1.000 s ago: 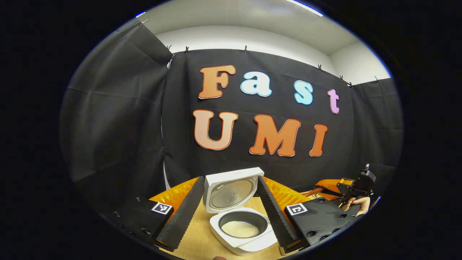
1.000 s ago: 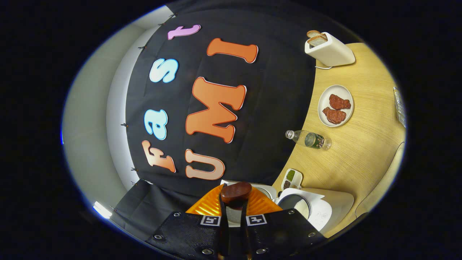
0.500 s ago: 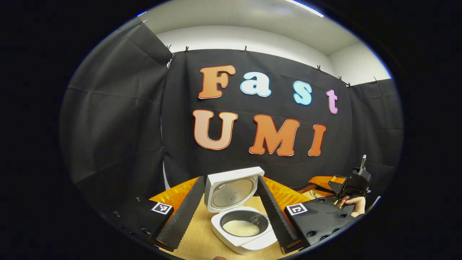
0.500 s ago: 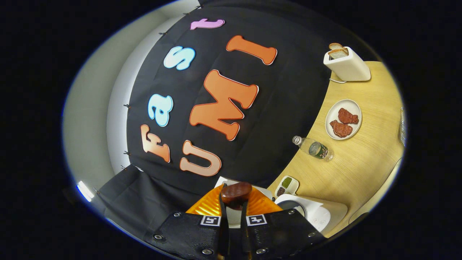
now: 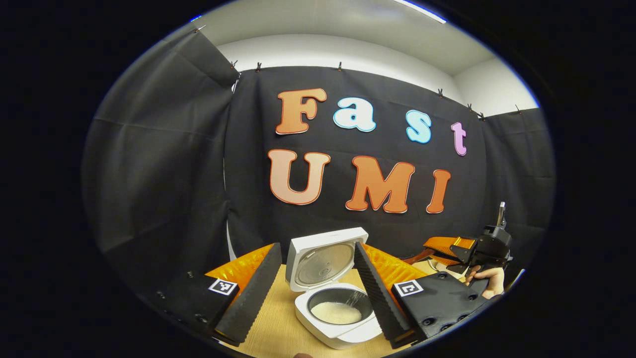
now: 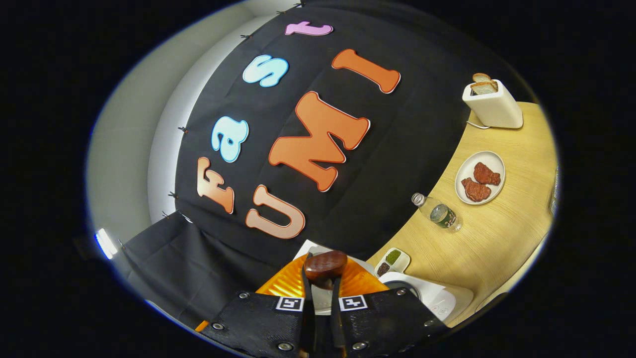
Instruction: Close the left gripper, press the button to open the rice cooker; take a wooden spoon from the chopstick holder with the right hand, scoop a spoonful of rice and pour it into the rice cooker, then put the wooden spoon back into the chopstick holder.
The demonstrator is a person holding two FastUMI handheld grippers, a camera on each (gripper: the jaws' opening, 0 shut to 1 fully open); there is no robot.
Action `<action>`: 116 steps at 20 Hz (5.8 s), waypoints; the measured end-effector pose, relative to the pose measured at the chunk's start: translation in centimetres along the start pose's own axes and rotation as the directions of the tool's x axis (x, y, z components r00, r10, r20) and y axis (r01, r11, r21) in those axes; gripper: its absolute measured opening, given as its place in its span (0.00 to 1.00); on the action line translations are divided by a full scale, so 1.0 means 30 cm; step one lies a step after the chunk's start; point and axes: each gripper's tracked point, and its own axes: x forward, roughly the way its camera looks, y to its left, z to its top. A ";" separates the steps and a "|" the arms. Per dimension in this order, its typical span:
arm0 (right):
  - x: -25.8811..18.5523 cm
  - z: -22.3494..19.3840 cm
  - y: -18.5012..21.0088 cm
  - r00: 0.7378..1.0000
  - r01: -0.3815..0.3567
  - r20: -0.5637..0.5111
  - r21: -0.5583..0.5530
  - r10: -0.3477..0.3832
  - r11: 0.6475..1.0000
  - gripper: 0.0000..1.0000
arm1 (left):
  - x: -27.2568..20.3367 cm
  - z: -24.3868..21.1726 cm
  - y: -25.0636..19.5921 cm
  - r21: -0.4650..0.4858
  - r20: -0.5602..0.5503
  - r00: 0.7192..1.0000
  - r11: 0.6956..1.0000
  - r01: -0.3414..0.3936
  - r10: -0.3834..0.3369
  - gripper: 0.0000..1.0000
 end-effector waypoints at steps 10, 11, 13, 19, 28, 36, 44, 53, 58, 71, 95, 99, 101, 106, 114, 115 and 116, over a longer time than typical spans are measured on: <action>0.032 -0.001 0.022 1.000 0.012 0.019 -0.103 -0.010 0.995 0.11 | 0.016 0.002 0.018 0.003 -0.002 1.000 1.000 0.007 -0.007 1.00; 0.031 0.004 0.033 1.000 0.007 0.028 -0.112 -0.004 0.994 0.11 | 0.018 0.002 0.021 0.004 -0.001 1.000 1.000 0.007 -0.007 1.00; 0.032 0.010 0.054 0.999 -0.003 0.038 -0.137 0.008 0.991 0.11 | 0.018 -0.001 0.024 0.006 -0.002 1.000 1.000 0.004 -0.004 1.00; 0.030 0.012 0.111 0.998 -0.024 0.049 -0.247 0.037 0.969 0.11 | 0.021 -0.008 0.028 0.007 -0.006 1.000 1.000 0.003 -0.003 1.00; 0.032 -0.017 0.164 0.997 -0.059 0.029 -0.335 0.073 0.940 0.11 | 0.017 -0.011 0.048 0.009 -0.006 1.000 1.000 -0.004 0.004 1.00; 0.032 -0.030 0.218 0.994 -0.090 0.023 -0.428 0.110 0.899 0.11 | 0.014 -0.006 0.054 0.004 -0.004 1.000 1.000 -0.001 0.001 1.00; 0.029 -0.060 0.244 0.992 -0.114 -0.008 -0.501 0.127 0.858 0.11 | 0.014 -0.014 0.062 -0.003 -0.011 1.000 1.000 -0.002 0.002 1.00; 0.049 -0.145 0.229 0.990 -0.142 -0.083 -0.630 0.115 0.763 0.12 | 0.014 -0.025 0.076 -0.006 -0.017 1.000 1.000 -0.014 0.014 1.00; 0.060 -0.221 0.224 0.985 -0.171 -0.139 -0.749 0.099 0.641 0.11 | 0.013 -0.034 0.092 -0.006 -0.022 0.999 1.000 -0.030 0.029 1.00; 0.004 -0.141 0.149 0.982 -0.187 -0.152 -0.727 0.111 0.661 0.11 | 0.017 -0.032 0.092 -0.030 -0.008 0.998 0.997 -0.070 0.070 1.00; -0.572 0.475 -0.675 0.938 0.329 0.154 -0.678 -0.311 0.657 0.11 | -0.009 -0.011 -0.085 -0.044 0.012 0.999 0.998 -0.049 0.049 1.00; -0.600 0.473 -0.830 0.919 0.361 0.130 -0.656 -0.371 0.664 0.12 | -0.025 -0.026 -0.105 -0.031 0.005 0.997 0.997 -0.075 0.075 1.00; -0.583 0.471 -0.901 0.914 0.369 0.121 -0.646 -0.387 0.668 0.12 | -0.033 -0.029 -0.125 -0.025 0.006 0.997 0.996 -0.081 0.081 1.00; -0.540 0.383 -1.046 0.911 0.341 0.019 -0.595 -0.412 0.727 0.12 | -0.063 -0.036 -0.155 -0.004 0.010 0.996 0.996 -0.094 0.094 0.95; -0.534 0.366 -1.180 0.911 0.344 -0.038 -0.480 -0.411 0.807 0.17 | -0.093 -0.063 -0.112 -0.021 -0.003 0.987 0.987 -0.160 0.160 0.99; -0.542 0.362 -1.182 0.907 0.344 -0.048 -0.484 -0.417 0.804 0.19 | -0.085 -0.068 -0.117 -0.030 -0.006 0.987 0.987 -0.158 0.158 0.99; -0.547 0.369 -1.201 0.893 0.368 -0.043 -0.503 -0.447 0.782 0.23 | -0.078 -0.070 -0.125 -0.037 -0.009 0.988 0.987 -0.153 0.153 0.99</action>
